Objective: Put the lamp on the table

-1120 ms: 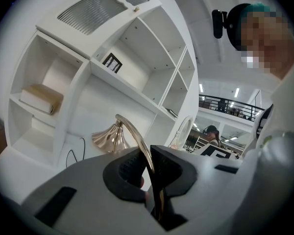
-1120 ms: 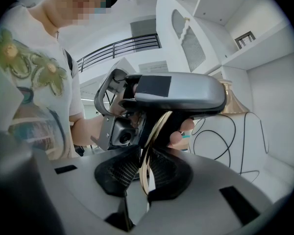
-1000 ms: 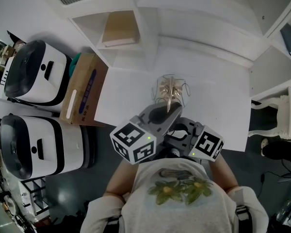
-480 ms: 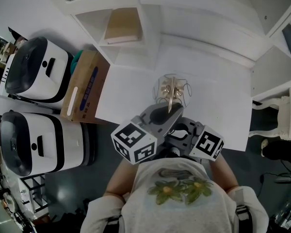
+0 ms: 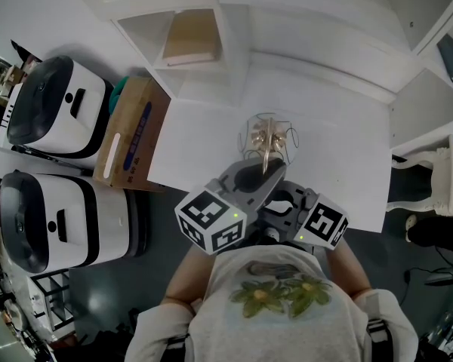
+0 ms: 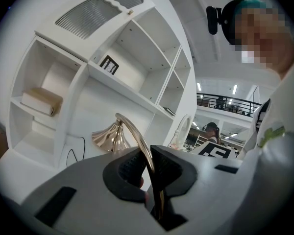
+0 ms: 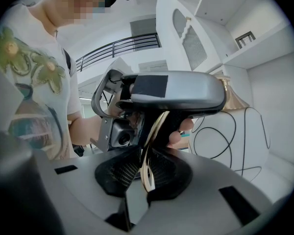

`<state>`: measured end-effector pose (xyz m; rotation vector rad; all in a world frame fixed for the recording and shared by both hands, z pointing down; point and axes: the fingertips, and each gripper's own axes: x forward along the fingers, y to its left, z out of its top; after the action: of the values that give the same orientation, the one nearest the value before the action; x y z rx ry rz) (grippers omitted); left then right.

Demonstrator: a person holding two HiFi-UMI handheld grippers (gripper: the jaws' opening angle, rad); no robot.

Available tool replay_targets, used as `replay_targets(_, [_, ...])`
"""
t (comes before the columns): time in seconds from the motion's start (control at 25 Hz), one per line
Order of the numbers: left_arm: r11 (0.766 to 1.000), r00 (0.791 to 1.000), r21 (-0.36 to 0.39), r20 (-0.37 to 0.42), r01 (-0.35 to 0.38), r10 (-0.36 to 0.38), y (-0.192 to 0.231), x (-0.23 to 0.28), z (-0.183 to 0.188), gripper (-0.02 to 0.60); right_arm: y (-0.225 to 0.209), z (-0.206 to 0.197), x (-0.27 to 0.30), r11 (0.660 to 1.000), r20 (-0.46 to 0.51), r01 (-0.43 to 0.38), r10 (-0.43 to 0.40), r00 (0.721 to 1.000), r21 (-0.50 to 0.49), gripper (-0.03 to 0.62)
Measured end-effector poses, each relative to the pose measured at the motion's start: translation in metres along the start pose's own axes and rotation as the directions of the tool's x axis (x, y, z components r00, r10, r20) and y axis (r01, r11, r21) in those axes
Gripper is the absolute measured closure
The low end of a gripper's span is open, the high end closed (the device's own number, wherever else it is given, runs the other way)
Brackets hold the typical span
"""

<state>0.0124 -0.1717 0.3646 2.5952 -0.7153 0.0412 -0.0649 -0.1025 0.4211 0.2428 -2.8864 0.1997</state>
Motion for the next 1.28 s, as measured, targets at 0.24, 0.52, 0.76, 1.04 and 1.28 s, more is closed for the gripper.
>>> replay_targets(0.24, [1.0,1.0,-0.01,0.021,0.012,-0.012,-0.001,-0.001,-0.003,0.532,0.001,-0.001,0.0,0.999,-0.005,0.033,-0.033,0.999,-0.018,0.525])
replay_targets(0.52, [0.999,1.0,0.037,0.001,-0.024,0.024,-0.001,-0.006,-0.006,0.52,0.001,0.0,0.001,0.994,-0.007,0.087,-0.088,0.996,-0.064,0.524])
replay_targets(0.76, [0.998,0.999,0.047,0.002,-0.037,0.037,0.001,-0.016,-0.007,0.472,0.003,-0.001,0.0,0.992,-0.007,0.111,-0.111,0.994,-0.065,0.509])
replay_targets(1.04, [0.997,0.999,0.076,0.018,-0.034,0.032,-0.001,-0.024,-0.002,0.472,0.001,0.002,-0.01,0.986,0.026,0.159,-0.158,0.987,-0.047,0.479])
replay_targets(1.28, [0.996,0.998,0.079,0.036,-0.047,0.044,-0.002,-0.03,-0.003,0.472,-0.004,0.008,-0.027,0.972,0.066,0.224,-0.219,0.973,-0.074,0.479])
